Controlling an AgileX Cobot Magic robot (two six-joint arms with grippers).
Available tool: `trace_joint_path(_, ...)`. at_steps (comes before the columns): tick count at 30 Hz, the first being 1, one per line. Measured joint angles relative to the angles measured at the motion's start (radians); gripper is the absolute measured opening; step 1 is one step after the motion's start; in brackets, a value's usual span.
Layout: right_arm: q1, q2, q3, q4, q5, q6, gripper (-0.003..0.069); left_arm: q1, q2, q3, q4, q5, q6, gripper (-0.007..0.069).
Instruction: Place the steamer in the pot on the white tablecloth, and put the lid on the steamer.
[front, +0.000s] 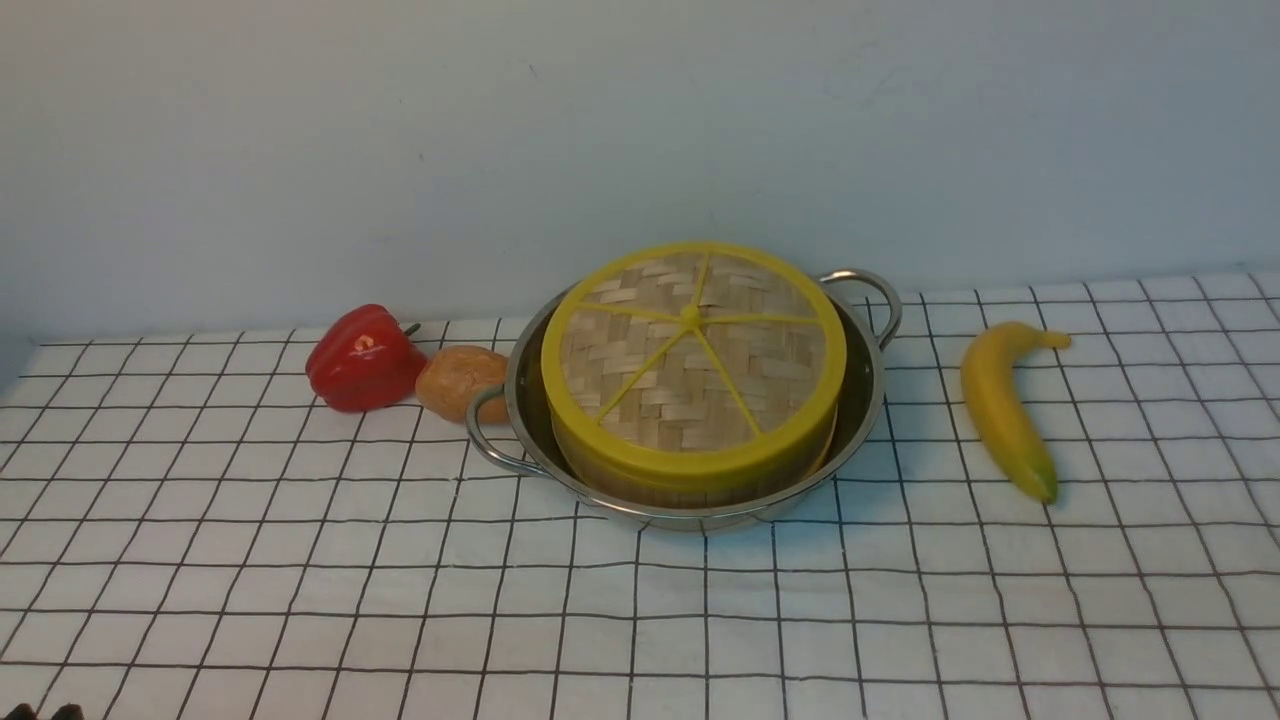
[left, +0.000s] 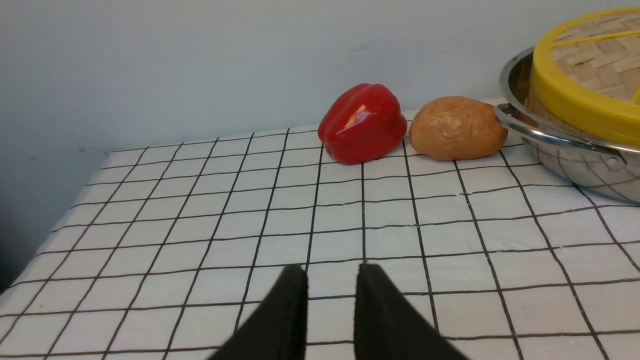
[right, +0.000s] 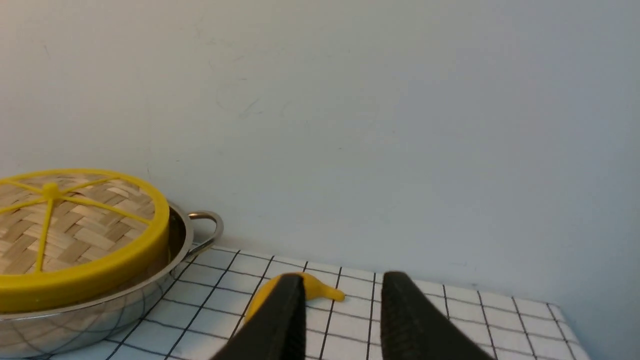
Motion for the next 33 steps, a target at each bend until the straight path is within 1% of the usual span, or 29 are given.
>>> trace_joint_path(13, 0.000, -0.015, 0.001, -0.007, -0.041, 0.001, 0.0240, 0.000, 0.000, 0.000, 0.000, 0.000, 0.000, 0.0162)
trace_joint_path(20, 0.000, -0.015, 0.025, -0.016, -0.047, 0.103, 0.0240, 0.000, 0.000, 0.000, 0.000, 0.000, 0.000, 0.0172)
trace_joint_path(23, 0.000, -0.015, 0.078, -0.111, -0.047, 0.241, 0.0240, 0.000, 0.000, 0.000, 0.000, 0.000, 0.000, 0.0185)
trace_joint_path(24, 0.000, -0.015, 0.086, -0.133, -0.044, 0.271, 0.0240, 0.000, 0.000, 0.000, 0.000, 0.000, 0.000, 0.0189)
trace_joint_path(25, 0.000, -0.015, 0.093, -0.179, -0.042, 0.331, 0.0240, 0.000, 0.000, 0.000, 0.000, 0.000, 0.000, 0.0191)
trace_joint_path(28, 0.000, -0.015, 0.102, -0.289, -0.037, 0.454, 0.0240, 0.000, 0.000, 0.000, 0.000, 0.000, 0.000, 0.0191)
trace_joint_path(29, 0.000, -0.015, 0.102, -0.356, -0.033, 0.505, 0.0240, 0.000, 0.000, 0.000, 0.000, 0.000, 0.000, 0.0198)
trace_joint_path(30, 0.000, -0.015, 0.102, -0.364, -0.032, 0.519, 0.0240, 0.000, 0.000, 0.000, 0.000, 0.000, 0.000, 0.0199)
trace_joint_path(33, 0.000, -0.015, 0.108, -0.456, -0.013, 0.592, 0.0240, 0.000, 0.000, 0.000, 0.000, 0.000, 0.000, 0.0202)
